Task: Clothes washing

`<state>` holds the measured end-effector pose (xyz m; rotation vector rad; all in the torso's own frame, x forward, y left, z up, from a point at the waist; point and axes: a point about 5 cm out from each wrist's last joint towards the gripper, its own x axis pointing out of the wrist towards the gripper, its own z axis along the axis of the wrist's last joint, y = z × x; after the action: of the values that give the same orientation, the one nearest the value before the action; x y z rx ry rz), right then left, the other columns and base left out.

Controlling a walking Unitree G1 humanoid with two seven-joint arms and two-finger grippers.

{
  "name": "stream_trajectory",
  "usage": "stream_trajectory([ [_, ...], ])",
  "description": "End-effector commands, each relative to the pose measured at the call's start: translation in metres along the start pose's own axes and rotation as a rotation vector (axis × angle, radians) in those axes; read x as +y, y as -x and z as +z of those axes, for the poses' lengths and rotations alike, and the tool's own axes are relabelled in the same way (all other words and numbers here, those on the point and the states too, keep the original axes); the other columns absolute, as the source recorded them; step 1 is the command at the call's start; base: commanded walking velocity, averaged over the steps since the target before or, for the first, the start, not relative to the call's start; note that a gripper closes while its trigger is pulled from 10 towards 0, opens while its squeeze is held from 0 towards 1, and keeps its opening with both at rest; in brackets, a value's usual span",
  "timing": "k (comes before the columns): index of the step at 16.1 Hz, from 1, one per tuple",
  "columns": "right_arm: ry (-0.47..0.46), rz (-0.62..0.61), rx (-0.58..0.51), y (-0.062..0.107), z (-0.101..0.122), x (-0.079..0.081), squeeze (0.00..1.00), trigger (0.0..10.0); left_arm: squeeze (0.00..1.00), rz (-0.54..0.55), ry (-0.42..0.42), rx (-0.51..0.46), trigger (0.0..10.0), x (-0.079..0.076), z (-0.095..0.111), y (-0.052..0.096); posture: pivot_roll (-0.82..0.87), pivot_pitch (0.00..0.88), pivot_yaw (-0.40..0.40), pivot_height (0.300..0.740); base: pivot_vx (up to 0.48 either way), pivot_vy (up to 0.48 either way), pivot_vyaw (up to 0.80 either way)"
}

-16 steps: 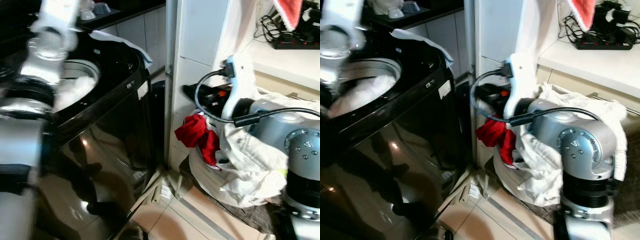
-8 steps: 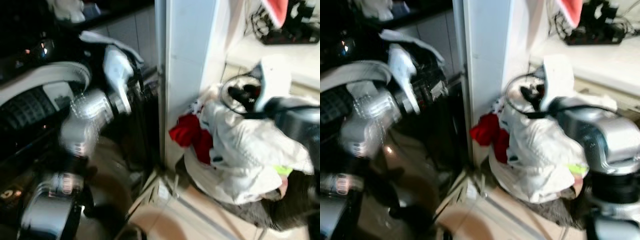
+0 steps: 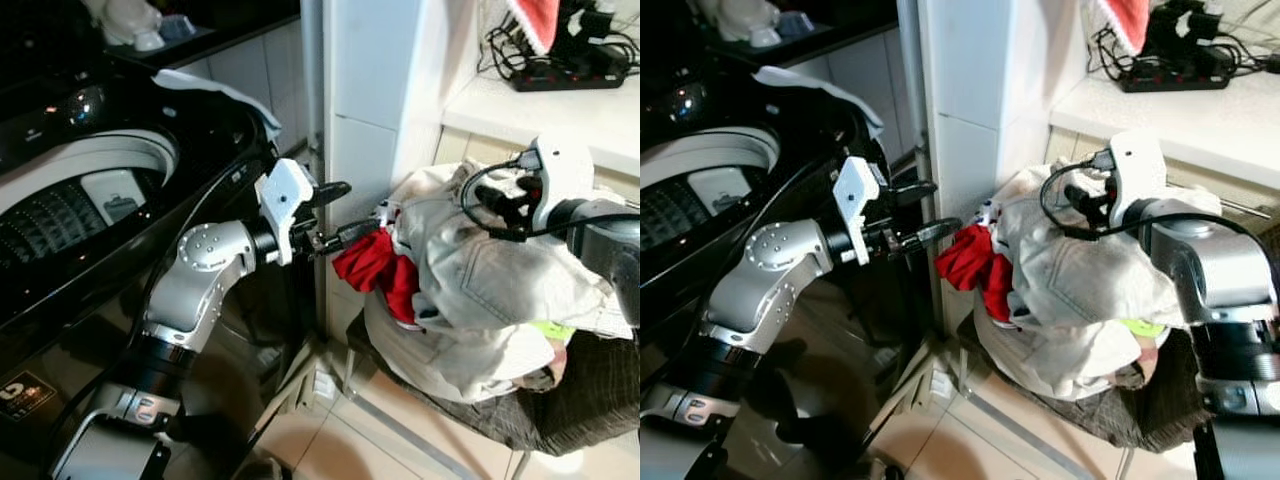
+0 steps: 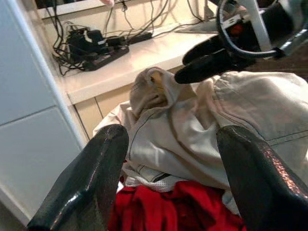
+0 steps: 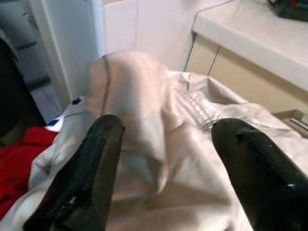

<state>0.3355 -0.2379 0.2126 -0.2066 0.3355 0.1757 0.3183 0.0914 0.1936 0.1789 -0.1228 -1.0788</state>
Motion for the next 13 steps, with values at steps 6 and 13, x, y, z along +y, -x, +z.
stream_trajectory([
  [6,0.005,0.036,0.286,-0.002,-0.035,-0.005,1.0,10.0,0.0,-0.142,0.041,0.094,10.0,-0.017,-0.004,0.008,-0.04,0.0,0.071,0.74,0.0,0.0,0.0],
  [13,-0.108,-0.025,0.459,0.0,-0.052,-0.014,0.0,5.8,0.0,-0.239,0.081,0.143,10.0,-0.027,-0.004,0.011,-0.04,0.0,0.082,0.74,0.0,0.0,0.0],
])
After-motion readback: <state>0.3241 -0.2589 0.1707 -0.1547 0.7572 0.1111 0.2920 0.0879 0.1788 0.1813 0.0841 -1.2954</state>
